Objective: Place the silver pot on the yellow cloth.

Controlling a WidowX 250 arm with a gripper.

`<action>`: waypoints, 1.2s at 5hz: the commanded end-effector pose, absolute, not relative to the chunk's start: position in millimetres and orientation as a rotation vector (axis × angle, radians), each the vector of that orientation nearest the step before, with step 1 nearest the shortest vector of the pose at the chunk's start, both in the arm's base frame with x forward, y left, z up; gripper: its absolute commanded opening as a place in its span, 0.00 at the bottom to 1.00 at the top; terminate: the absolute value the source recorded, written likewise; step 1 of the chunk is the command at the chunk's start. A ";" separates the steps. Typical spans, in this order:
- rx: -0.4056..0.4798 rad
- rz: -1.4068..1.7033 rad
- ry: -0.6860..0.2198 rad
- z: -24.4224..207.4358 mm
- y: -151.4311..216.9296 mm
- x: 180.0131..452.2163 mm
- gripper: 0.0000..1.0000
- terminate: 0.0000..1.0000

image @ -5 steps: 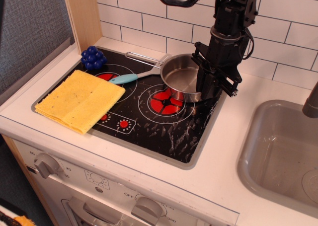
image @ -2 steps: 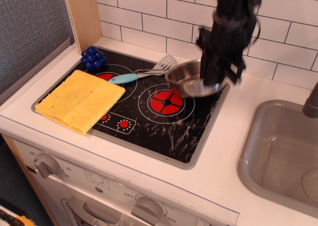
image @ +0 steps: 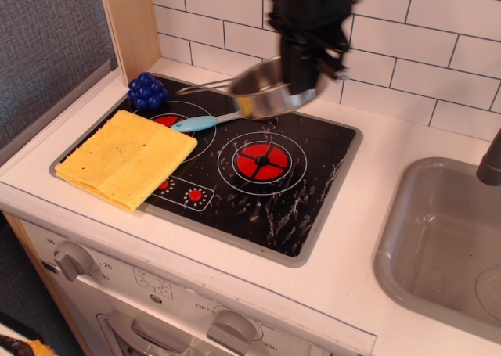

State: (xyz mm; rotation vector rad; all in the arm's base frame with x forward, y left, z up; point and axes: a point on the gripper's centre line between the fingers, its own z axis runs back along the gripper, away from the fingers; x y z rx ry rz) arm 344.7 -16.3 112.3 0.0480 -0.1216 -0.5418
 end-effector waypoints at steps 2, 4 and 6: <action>0.175 -0.458 -0.212 133.1 45.3 267.1 0.00 0.00; 0.162 -0.367 -0.147 104.8 78.1 265.8 0.00 0.00; 0.080 -0.304 -0.061 73.8 92.3 272.4 0.00 0.00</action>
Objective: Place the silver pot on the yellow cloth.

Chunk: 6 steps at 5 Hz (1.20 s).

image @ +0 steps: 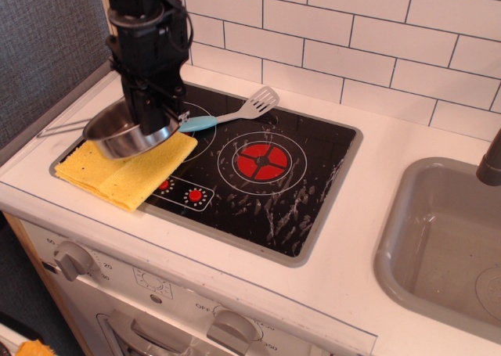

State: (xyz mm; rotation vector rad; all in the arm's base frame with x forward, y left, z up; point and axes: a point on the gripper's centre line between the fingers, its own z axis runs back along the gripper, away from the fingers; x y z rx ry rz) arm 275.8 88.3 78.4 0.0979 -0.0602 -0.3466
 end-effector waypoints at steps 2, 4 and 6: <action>0.066 -0.306 -0.038 70.8 93.4 271.2 0.00 0.00; 0.082 -0.350 -0.085 81.1 83.3 269.7 1.00 0.00; 0.029 -0.403 -0.120 83.7 55.7 279.4 1.00 0.00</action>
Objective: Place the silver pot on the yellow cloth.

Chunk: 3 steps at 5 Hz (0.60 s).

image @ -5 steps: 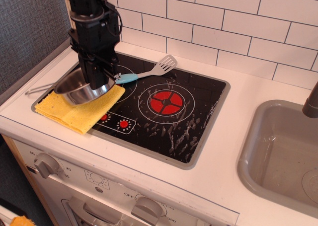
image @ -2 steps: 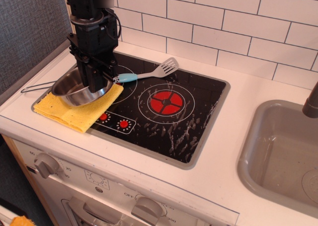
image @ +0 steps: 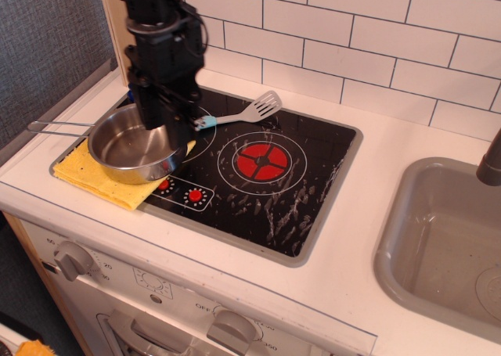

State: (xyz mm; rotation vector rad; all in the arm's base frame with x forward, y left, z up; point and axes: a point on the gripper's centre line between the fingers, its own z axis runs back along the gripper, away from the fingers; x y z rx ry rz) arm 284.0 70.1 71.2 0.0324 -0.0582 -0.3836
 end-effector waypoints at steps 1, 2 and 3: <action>0.004 -0.402 -0.126 85.3 49.0 281.9 1.00 0.00; -0.018 -0.344 -0.123 84.6 48.4 281.6 1.00 0.00; -0.018 -0.344 -0.123 84.6 48.4 281.6 1.00 0.00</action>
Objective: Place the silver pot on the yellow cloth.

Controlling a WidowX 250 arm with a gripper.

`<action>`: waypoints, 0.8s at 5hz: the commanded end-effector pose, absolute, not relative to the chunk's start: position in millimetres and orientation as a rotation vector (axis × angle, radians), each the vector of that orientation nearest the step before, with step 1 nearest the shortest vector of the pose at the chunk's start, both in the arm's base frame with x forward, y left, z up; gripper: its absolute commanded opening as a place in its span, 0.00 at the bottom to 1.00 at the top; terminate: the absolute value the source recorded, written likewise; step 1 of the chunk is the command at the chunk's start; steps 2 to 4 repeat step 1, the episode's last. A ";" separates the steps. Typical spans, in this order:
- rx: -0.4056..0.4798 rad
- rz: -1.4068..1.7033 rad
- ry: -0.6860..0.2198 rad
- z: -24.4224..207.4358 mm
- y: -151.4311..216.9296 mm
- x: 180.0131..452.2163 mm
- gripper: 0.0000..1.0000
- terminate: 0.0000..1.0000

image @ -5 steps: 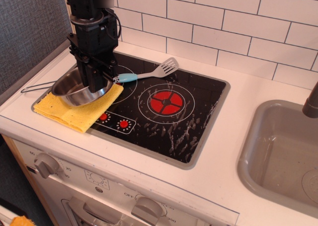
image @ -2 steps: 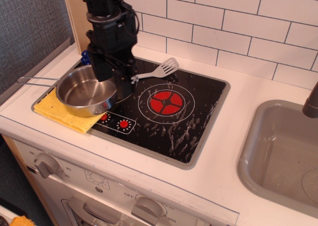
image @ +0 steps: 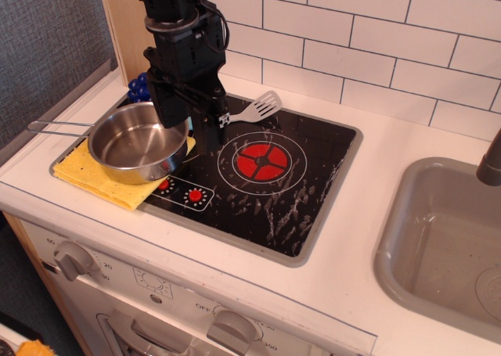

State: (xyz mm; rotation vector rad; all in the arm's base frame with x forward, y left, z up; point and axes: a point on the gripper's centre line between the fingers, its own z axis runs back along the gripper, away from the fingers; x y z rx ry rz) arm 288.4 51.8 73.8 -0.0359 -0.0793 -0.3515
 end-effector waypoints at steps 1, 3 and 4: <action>-0.018 -0.344 -0.123 84.6 48.4 281.6 1.00 1.00; -0.018 -0.344 -0.123 84.6 48.4 281.6 1.00 1.00; -0.018 -0.344 -0.123 84.6 48.4 281.6 1.00 1.00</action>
